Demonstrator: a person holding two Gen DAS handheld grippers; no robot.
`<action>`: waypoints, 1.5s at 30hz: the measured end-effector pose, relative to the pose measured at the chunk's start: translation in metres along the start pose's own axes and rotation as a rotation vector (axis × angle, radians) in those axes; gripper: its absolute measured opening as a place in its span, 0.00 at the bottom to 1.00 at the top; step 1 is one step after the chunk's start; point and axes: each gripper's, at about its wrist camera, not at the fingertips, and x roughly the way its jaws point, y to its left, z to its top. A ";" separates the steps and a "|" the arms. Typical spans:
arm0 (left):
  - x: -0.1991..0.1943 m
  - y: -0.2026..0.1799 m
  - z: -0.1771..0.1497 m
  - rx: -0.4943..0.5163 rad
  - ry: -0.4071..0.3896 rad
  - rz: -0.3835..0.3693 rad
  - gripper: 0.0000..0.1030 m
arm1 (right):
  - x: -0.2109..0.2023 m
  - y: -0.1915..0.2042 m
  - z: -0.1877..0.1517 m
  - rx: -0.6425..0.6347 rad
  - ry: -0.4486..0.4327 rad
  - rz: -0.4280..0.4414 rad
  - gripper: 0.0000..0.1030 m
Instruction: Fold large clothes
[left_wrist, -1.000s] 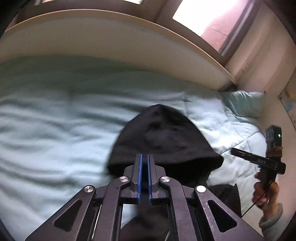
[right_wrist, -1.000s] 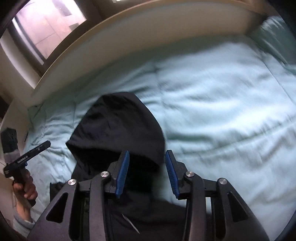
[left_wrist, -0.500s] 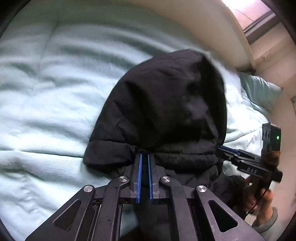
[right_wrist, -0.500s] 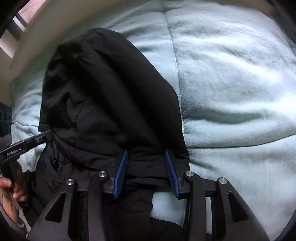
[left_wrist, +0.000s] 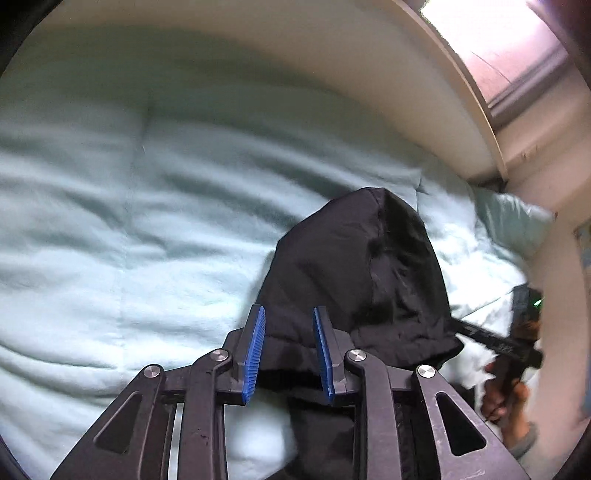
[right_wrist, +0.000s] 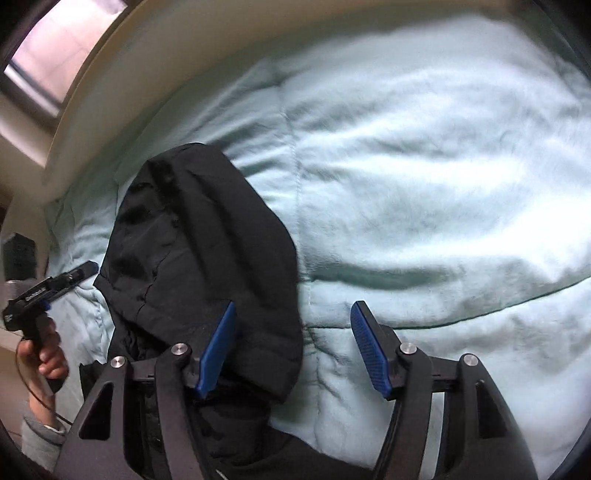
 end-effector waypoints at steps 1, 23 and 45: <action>0.004 0.003 0.002 -0.016 0.009 -0.019 0.28 | 0.006 -0.002 0.002 0.008 0.019 0.028 0.65; -0.063 -0.084 -0.062 0.373 -0.087 -0.063 0.00 | -0.077 0.131 -0.057 -0.466 -0.204 -0.135 0.17; 0.038 -0.025 0.026 0.068 0.062 -0.024 0.18 | -0.023 0.074 -0.029 -0.239 -0.047 -0.110 0.39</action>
